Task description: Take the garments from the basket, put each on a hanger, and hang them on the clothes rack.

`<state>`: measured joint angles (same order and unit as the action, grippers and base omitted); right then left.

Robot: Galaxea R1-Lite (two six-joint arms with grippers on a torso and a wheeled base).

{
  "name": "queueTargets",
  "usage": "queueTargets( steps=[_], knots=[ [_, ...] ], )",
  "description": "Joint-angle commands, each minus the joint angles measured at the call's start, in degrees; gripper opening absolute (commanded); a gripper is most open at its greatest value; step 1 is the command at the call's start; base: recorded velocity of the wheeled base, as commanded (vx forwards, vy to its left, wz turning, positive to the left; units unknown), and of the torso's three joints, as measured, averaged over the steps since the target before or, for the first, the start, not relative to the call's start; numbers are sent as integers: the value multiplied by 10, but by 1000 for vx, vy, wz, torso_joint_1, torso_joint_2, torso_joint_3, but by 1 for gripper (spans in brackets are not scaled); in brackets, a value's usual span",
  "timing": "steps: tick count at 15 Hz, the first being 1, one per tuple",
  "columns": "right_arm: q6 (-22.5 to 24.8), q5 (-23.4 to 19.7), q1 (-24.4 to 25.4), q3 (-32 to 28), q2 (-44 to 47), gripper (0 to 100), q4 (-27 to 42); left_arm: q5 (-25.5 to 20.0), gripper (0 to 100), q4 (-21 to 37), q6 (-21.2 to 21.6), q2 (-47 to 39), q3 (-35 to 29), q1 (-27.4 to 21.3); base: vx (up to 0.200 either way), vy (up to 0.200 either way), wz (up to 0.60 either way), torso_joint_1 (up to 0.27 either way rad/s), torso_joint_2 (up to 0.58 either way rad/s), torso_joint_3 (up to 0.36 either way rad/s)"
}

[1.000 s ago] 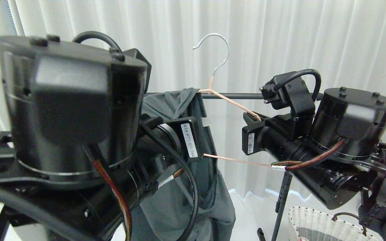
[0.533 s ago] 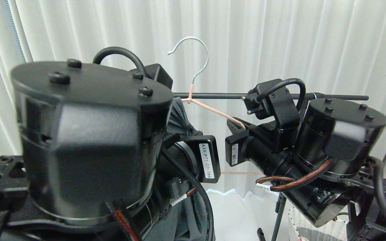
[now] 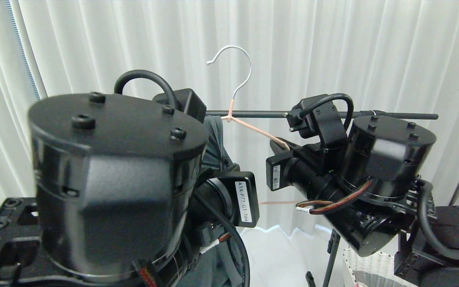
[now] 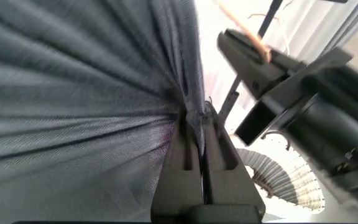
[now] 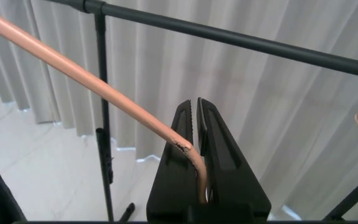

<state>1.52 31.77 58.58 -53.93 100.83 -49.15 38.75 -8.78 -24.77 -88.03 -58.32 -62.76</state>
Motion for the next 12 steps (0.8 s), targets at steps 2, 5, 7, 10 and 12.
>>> queueTargets(
  steps=[2, 5, 7, 10, 12],
  knots=[
    [3, 2, -8, 0, -13, 0, 0, 1, 100, 1, 2, 5, 3, 13, 0, 0, 0, 0, 0, 0],
    [14, 2, -15, 1, -26, 0, 0, 2, 100, -1, 33, 34, 3, 18, 0, 0, 0, 0, 0, 0],
    [25, 1, -26, 1, -29, 0, -2, 2, 100, -4, 47, 57, 4, 18, 0, 0, 0, 0, 0, 0],
    [45, 0, -39, 3, -31, 0, -26, 0, 100, -5, 68, 76, 3, 18, 0, 0, 0, 0, 0, 0],
    [59, 0, -46, 3, -33, 0, -38, 0, 100, -6, 70, 78, 4, 18, 0, 0, 0, 0, 0, 0]
  ],
)
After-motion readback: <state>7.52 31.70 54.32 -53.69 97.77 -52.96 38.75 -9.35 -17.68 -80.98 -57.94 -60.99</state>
